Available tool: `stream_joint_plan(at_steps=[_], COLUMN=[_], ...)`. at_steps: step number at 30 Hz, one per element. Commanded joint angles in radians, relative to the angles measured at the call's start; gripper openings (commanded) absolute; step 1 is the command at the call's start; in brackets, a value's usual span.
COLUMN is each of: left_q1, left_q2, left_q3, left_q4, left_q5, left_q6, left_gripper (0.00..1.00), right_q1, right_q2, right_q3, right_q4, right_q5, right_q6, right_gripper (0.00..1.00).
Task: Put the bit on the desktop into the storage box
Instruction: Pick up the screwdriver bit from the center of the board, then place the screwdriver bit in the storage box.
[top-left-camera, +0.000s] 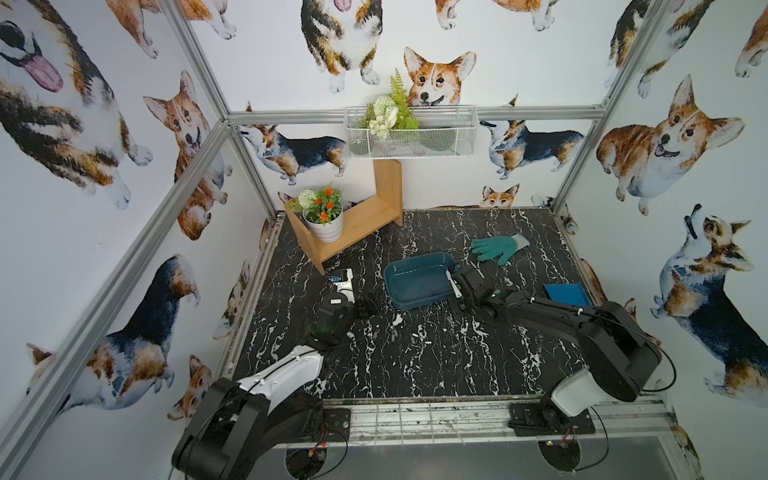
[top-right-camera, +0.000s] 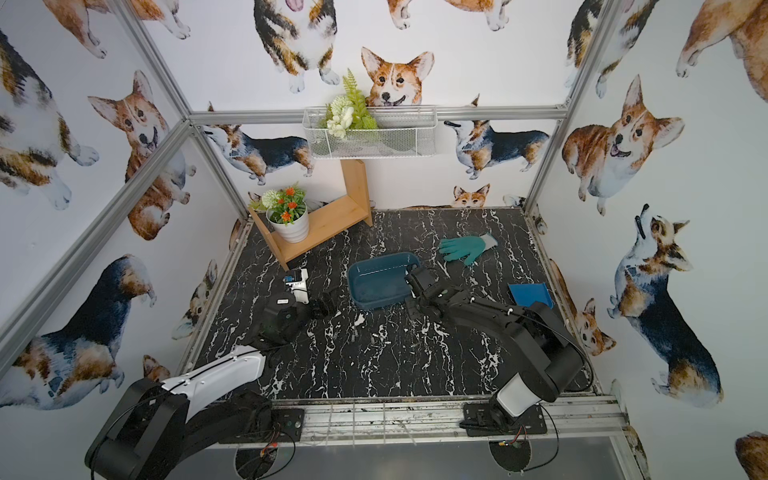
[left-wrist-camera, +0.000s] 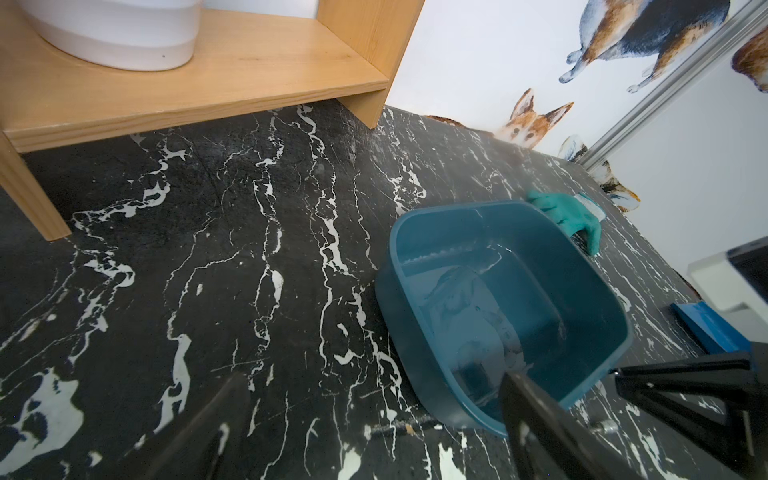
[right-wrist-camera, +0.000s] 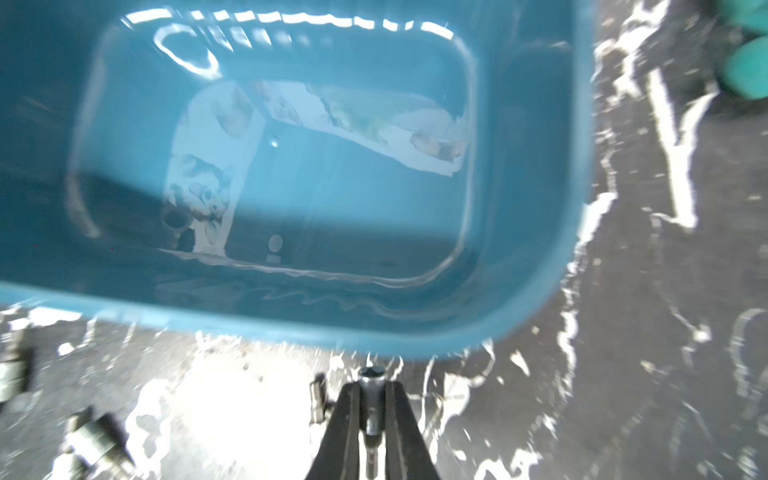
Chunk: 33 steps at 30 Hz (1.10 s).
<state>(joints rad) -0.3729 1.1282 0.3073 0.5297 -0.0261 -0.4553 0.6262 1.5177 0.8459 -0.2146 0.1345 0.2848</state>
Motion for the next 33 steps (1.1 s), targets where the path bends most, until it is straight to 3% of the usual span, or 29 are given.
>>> stream_joint_plan(at_steps=[1, 10, 27, 29, 33], left_q1=[0.002, 0.0, 0.001, 0.0, 0.001], left_q2=[-0.005, -0.011, -0.052, -0.054, -0.076], left_q3=[0.006, 0.004, -0.007, -0.003, -0.008], left_q4=[-0.002, -0.002, -0.021, -0.031, -0.043], left_q5=[-0.009, -0.018, -0.062, -0.071, -0.092], left_q6=[0.005, 0.001, 0.009, 0.009, 0.009], left_gripper=[1.0, 1.0, 1.0, 1.0, 1.0], right_q1=[0.0, 0.0, 0.0, 0.0, 0.0], right_q2=[-0.055, -0.091, 0.308, 0.317, 0.3], right_q3=[-0.011, 0.062, 0.371, 0.378, 0.37], right_q4=[-0.031, 0.053, 0.173, 0.175, 0.177], right_q5=[0.012, -0.004, -0.076, -0.076, -0.063], right_q6=[0.022, 0.03, 0.062, 0.063, 0.058], right_gripper=[0.13, 0.13, 0.15, 0.21, 0.49])
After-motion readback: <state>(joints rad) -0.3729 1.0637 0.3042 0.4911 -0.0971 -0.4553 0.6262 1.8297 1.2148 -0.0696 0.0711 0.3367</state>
